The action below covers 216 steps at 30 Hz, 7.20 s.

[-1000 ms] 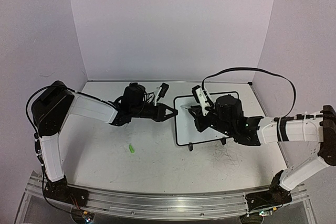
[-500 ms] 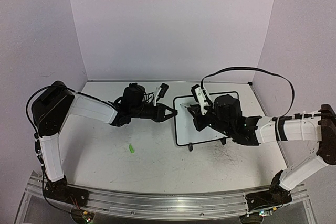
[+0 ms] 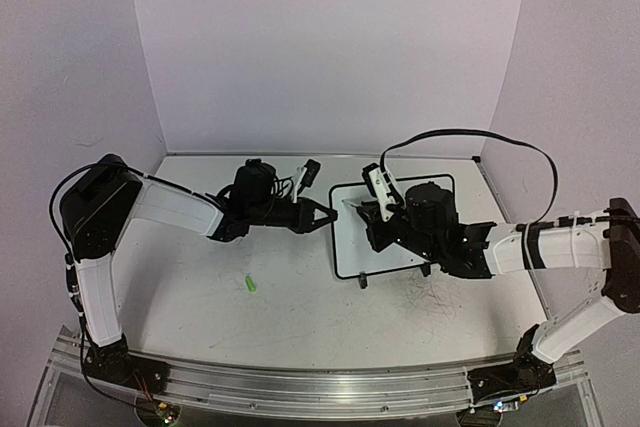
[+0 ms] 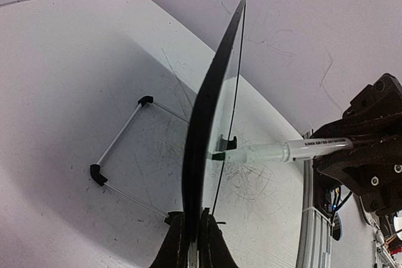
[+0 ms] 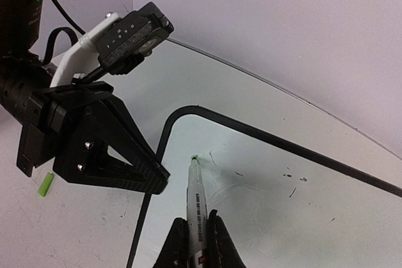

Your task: Write a sentence on the whiteboard

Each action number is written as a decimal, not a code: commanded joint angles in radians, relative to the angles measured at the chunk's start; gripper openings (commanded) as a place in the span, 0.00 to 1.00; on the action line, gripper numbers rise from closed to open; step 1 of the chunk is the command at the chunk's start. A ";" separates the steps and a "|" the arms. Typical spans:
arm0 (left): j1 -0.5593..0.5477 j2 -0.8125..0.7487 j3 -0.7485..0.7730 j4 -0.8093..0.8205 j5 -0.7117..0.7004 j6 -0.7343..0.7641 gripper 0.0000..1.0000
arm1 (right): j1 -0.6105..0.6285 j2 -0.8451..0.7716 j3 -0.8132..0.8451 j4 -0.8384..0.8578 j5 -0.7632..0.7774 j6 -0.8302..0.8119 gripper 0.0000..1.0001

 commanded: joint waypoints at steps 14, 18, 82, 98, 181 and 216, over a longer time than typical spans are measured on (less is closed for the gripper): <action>0.003 -0.019 -0.006 -0.002 -0.011 0.008 0.00 | 0.000 0.013 0.022 -0.037 0.061 0.029 0.00; 0.003 -0.021 -0.006 -0.002 -0.010 0.005 0.00 | 0.001 0.016 0.022 -0.045 0.057 0.035 0.00; 0.001 -0.030 -0.022 -0.002 -0.009 0.007 0.00 | 0.062 0.006 -0.002 0.082 0.104 0.079 0.00; 0.001 -0.030 -0.025 -0.002 -0.006 0.013 0.00 | 0.062 0.035 0.006 0.076 0.234 0.109 0.00; 0.002 -0.039 -0.027 -0.002 -0.014 0.012 0.00 | 0.107 0.020 -0.081 -0.020 0.216 0.301 0.00; 0.003 -0.048 -0.045 -0.002 -0.032 0.018 0.00 | 0.076 -0.092 -0.120 0.053 0.194 0.145 0.00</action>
